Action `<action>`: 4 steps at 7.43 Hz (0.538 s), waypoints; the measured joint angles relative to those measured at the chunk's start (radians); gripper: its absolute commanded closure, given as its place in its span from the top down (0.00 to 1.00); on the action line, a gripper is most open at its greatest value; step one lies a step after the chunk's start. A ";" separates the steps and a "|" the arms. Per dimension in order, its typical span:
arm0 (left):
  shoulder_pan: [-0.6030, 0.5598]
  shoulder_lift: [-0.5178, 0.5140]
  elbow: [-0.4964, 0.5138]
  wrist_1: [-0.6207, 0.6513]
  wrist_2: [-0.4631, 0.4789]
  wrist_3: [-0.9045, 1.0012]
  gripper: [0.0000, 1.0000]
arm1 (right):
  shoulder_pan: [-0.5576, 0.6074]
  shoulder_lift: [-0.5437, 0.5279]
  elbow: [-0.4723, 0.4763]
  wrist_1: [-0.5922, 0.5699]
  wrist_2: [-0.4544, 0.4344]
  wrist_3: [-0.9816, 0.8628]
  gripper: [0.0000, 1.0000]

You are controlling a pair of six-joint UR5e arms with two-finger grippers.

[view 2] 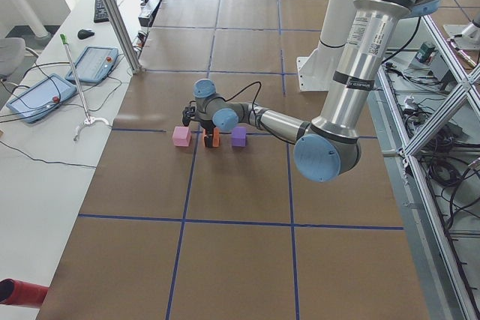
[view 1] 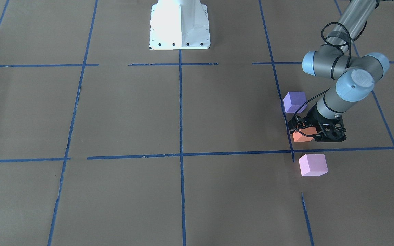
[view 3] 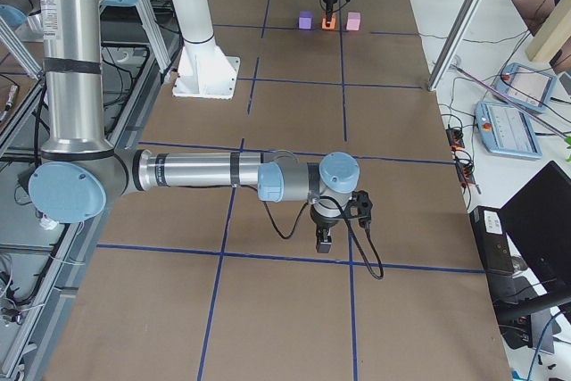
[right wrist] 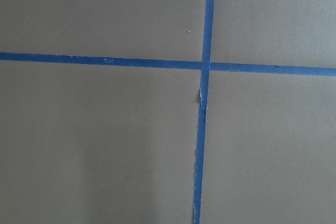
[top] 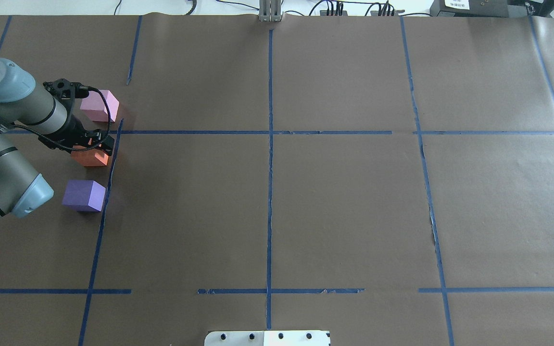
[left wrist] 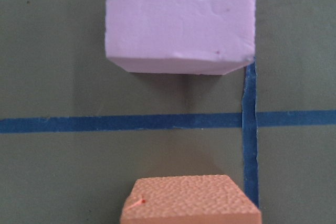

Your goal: Arrange blocks in a line

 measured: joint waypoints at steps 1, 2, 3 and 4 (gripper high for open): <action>0.000 0.000 -0.004 0.000 0.000 -0.002 1.00 | 0.000 0.000 0.000 0.000 0.000 0.000 1.00; -0.002 0.000 -0.016 0.000 0.000 -0.008 1.00 | 0.000 0.000 0.000 0.000 0.000 0.000 1.00; -0.003 0.011 -0.045 0.002 0.000 -0.015 1.00 | 0.000 0.000 0.000 0.000 0.000 0.000 1.00; -0.007 0.034 -0.092 0.008 -0.003 -0.020 1.00 | 0.000 0.000 0.000 0.000 0.000 0.000 1.00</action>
